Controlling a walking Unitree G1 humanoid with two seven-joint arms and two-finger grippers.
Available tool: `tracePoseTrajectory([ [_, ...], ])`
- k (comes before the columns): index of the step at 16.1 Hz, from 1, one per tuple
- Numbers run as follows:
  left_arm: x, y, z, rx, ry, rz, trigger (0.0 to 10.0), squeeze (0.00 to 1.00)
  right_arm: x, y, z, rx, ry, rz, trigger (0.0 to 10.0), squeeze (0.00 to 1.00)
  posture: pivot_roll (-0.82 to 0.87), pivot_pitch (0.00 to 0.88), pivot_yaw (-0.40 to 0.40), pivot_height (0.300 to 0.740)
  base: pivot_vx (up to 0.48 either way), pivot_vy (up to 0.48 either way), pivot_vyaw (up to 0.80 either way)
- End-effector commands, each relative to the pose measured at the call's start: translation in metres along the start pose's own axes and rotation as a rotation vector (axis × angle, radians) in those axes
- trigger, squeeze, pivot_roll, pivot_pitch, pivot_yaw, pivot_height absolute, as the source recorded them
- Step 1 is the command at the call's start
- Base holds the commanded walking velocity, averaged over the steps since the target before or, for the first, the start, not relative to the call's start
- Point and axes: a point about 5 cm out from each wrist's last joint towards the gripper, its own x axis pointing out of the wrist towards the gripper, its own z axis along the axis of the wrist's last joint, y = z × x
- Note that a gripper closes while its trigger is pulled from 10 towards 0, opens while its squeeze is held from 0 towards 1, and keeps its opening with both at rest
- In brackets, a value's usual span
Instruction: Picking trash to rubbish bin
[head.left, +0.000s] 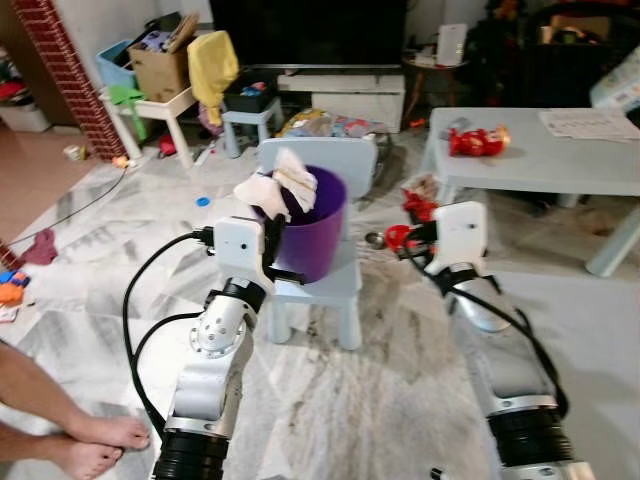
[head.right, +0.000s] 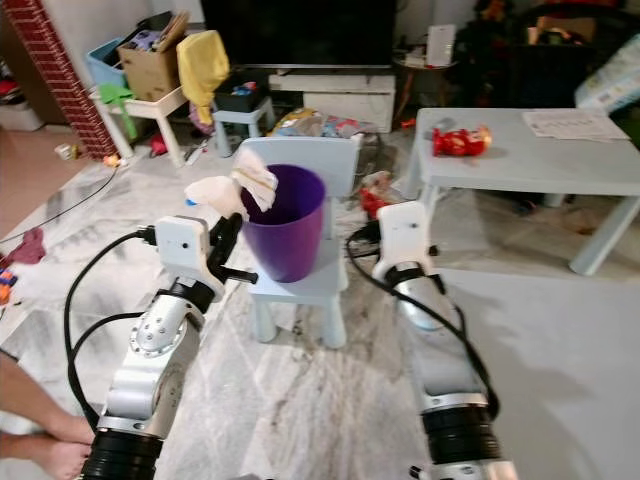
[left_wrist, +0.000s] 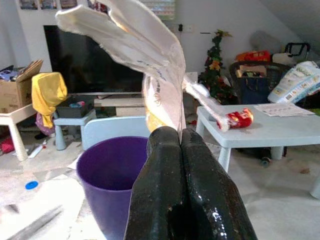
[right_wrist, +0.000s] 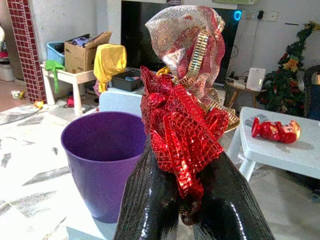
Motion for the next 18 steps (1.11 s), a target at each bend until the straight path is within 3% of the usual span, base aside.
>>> tracePoseTrajectory([
  [1, 0.0006, 0.0053, 0.0004, 0.011, 0.008, 0.006, 0.0, 0.0, 0.0029, 0.0068, 0.0056, 0.017, -0.018, 0.02, 0.0, 0.0, -0.04, 0.003, 0.028, 0.74, 0.0, 0.424, 0.0],
  [12, 0.0028, 0.0029, -0.0021, 0.003, 0.014, 0.01, 0.0, 0.0, 0.0017, 0.0069, 0.0107, 0.043, -0.046, 0.027, 0.0, 0.0, -0.05, 0.002, 0.027, 0.74, 0.0, 0.46, 0.0],
  [15, 0.0041, 0.0008, -0.0001, -0.008, -0.008, 0.011, 0.2, 0.0, 0.0021, 0.007, 0.0107, 0.038, -0.044, 0.031, 0.0, 0.0, -0.06, 0.001, 0.024, 0.74, 0.0, 0.0, 0.0],
  [16, 0.0042, 0.0008, 0.0007, -0.01, -0.014, 0.013, 1.0, 0.0, 0.0023, 0.007, 0.0109, 0.038, -0.045, 0.032, 0.0, 0.0, -0.06, 0.0, 0.024, 0.74, 0.0, 0.0, 0.0],
  [18, 0.0044, 0.0021, 0.0003, -0.007, -0.01, 0.018, 0.0, 0.0, 0.0027, 0.0068, 0.0112, 0.038, -0.045, 0.033, 0.0, 0.0, -0.05, 0.0, 0.023, 0.74, 0.0, 0.0, 0.0],
])
